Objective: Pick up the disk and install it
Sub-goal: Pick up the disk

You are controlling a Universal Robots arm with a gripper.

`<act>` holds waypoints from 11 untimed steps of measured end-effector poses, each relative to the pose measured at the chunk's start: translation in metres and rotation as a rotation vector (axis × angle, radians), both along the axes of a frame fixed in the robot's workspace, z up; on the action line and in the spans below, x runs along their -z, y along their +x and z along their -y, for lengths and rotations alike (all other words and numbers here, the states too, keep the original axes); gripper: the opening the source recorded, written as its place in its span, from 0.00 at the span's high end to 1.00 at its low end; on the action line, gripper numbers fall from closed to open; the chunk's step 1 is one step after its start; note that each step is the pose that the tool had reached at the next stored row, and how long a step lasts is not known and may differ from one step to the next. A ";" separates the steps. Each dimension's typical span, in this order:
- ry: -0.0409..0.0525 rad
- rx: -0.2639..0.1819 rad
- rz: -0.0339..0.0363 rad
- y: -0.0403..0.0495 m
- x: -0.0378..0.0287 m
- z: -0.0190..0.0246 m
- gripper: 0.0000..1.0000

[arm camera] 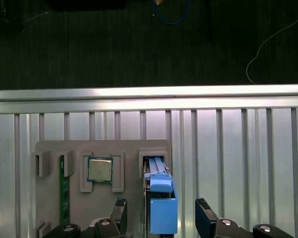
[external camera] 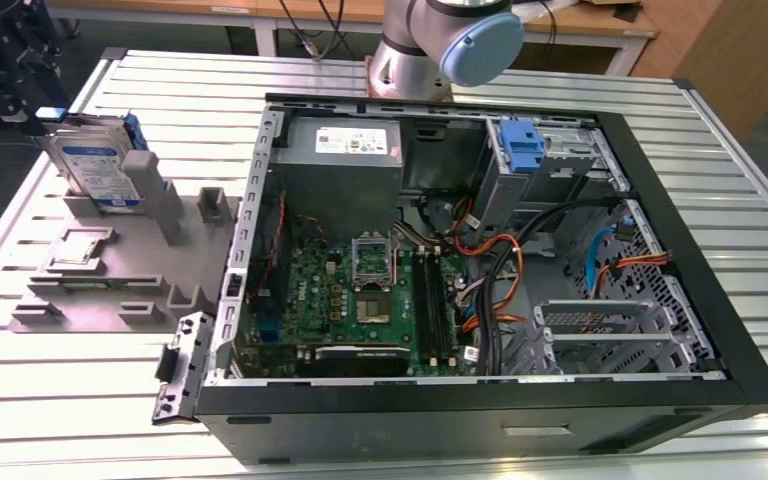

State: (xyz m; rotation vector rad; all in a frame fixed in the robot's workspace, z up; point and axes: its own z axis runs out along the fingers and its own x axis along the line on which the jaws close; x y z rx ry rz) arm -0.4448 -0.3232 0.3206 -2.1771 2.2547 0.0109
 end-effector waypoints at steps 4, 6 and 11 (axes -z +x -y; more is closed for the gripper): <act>0.0000 -0.002 0.0000 0.0000 0.0000 0.0000 0.35; 0.0000 -0.003 0.0000 0.0000 0.0000 0.0000 0.35; 0.0000 -0.006 0.0000 0.0000 0.0000 0.0000 0.35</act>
